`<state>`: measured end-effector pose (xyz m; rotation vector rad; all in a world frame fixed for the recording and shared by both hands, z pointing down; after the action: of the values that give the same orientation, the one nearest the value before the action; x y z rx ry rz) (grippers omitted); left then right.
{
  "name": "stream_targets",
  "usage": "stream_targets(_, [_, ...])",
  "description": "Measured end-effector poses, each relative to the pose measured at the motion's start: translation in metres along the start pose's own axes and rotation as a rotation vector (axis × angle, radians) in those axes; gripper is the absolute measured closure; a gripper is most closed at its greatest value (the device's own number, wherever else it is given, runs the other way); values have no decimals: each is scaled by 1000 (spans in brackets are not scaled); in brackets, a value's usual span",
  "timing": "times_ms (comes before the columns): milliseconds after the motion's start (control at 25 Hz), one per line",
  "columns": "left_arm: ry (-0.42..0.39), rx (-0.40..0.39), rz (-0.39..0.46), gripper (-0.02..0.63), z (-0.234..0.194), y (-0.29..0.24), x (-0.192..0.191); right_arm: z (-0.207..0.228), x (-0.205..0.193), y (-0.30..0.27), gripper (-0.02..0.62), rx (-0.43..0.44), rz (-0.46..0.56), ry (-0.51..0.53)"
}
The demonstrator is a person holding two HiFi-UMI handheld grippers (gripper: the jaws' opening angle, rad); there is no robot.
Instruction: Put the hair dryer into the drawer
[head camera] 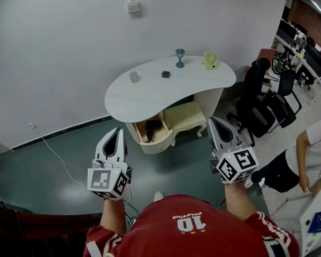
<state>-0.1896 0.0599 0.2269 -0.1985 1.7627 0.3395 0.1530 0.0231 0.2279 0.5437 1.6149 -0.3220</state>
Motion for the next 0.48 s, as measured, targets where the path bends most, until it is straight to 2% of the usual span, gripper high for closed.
stream_targets(480, [4,-4,0,606,-8,0,-3,-5,-2,-9,591,15,-13,4])
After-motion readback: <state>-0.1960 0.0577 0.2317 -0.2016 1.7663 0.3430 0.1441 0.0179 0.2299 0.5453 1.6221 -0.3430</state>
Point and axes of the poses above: the fingertips, and each gripper's own axes: y backward along the fingers, z to its right, x out of its top, the point moved 8 cm from there along y, backward along the fingers, and after that the axes turned 12 degrees about y, right-handed, at the moved point
